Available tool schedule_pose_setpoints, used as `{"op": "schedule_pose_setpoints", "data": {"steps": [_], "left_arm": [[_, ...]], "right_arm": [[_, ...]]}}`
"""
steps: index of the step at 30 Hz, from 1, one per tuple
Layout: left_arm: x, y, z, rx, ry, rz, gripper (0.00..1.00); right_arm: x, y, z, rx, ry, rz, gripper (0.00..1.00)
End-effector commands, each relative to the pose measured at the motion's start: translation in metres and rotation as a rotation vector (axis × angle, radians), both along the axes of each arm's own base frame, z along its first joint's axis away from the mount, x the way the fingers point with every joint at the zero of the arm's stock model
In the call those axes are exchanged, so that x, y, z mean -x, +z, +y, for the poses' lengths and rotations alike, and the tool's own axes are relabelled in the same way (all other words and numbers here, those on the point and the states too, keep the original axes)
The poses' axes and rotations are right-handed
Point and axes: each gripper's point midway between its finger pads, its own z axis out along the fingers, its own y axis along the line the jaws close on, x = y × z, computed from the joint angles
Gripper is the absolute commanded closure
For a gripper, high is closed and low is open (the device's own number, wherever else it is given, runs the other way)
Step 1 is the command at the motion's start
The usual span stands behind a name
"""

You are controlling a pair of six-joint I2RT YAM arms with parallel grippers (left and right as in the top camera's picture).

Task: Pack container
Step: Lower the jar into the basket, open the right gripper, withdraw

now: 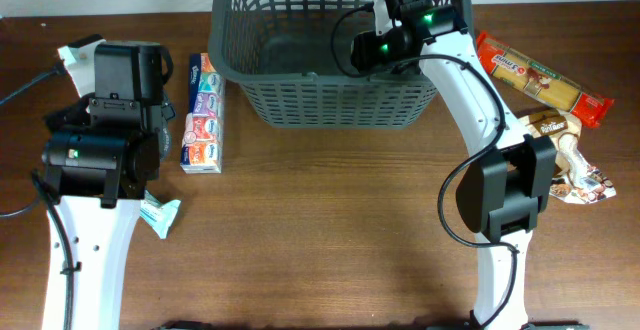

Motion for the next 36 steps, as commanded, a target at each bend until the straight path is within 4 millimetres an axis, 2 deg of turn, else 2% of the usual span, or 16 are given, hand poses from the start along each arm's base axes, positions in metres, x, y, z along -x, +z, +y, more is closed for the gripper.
{"op": "schedule_pose_setpoints", "data": {"steps": [1,4,8,13,23,26,29,31,36], "left_arm": [[0.003,0.008,0.004,-0.008,0.013,-0.022,0.01],[0.003,0.008,0.004,-0.008,0.013,-0.022,0.01],[0.003,0.008,0.004,-0.008,0.013,-0.022,0.01],[0.003,0.008,0.004,-0.008,0.013,-0.022,0.01],[0.003,0.008,0.004,-0.009,0.014,-0.022,0.01],[0.003,0.008,0.004,-0.008,0.013,-0.022,0.01],[0.003,0.008,0.004,-0.008,0.013,-0.022,0.01],[0.003,0.008,0.004,-0.008,0.013,-0.022,0.01],[0.003,0.008,0.004,-0.008,0.013,-0.022,0.01]], "right_arm": [[-0.003,0.009,-0.001,0.011,-0.005,-0.031,0.57],[-0.004,0.008,-0.003,0.023,-0.012,-0.034,0.41],[-0.003,0.008,-0.003,0.023,-0.012,-0.033,0.25],[-0.003,0.008,-0.003,0.023,-0.012,-0.033,0.15],[-0.004,0.008,-0.003,0.023,-0.012,-0.034,0.14],[-0.006,0.014,-0.003,0.019,-0.012,-0.048,0.14],[-0.012,0.032,-0.001,0.007,-0.013,-0.091,0.14],[-0.016,0.052,0.0,-0.004,-0.013,-0.126,0.14],[-0.019,0.129,-0.002,-0.032,-0.009,-0.265,0.09]]}}
